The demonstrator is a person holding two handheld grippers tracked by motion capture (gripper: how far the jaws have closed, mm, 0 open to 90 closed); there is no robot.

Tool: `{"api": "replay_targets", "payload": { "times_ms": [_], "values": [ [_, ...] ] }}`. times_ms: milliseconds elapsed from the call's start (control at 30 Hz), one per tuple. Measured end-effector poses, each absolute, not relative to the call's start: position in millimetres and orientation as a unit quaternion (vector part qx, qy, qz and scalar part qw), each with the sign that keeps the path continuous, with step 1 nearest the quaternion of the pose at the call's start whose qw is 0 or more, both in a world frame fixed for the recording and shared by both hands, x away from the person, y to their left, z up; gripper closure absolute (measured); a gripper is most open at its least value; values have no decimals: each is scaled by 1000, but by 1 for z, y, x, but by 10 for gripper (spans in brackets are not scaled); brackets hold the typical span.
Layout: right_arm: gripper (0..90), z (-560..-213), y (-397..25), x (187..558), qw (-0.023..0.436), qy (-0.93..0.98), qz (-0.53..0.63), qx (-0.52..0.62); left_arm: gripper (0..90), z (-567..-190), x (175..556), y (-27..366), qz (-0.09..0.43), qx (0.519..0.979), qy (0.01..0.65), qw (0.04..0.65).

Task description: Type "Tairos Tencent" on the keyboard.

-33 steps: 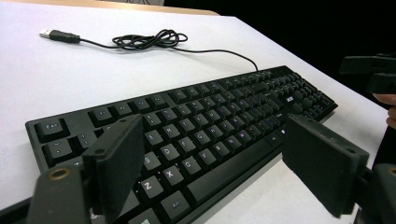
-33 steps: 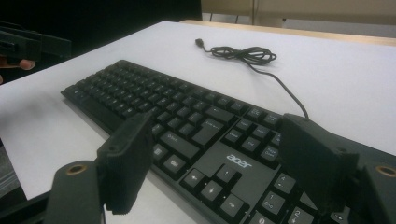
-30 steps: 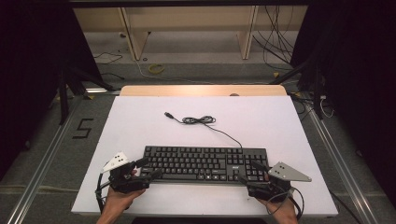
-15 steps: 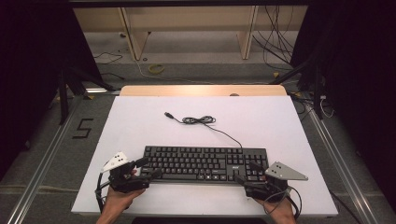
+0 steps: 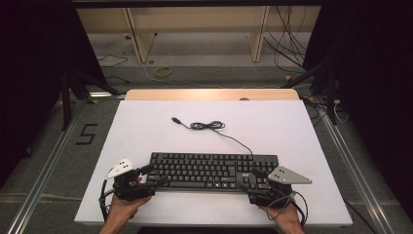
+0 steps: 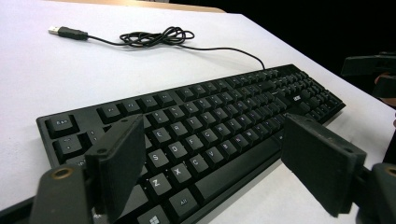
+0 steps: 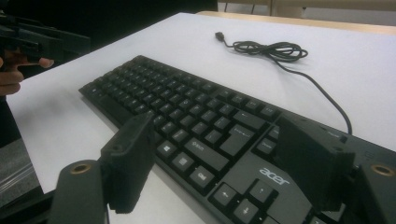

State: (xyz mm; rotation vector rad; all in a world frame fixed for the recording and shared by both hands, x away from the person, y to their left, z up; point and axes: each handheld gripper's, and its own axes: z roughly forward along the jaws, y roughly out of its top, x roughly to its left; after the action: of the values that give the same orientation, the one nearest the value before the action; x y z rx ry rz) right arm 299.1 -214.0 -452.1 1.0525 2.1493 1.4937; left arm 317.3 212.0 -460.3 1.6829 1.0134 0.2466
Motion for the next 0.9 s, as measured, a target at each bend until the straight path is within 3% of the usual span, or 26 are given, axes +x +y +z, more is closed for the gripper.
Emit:
{"api": "replay_targets", "payload": {
  "times_ms": [900],
  "values": [
    [351,-447,-171,326,127,777,512,343,265,-462,321,220,107,710,446,534]
  ]
}}
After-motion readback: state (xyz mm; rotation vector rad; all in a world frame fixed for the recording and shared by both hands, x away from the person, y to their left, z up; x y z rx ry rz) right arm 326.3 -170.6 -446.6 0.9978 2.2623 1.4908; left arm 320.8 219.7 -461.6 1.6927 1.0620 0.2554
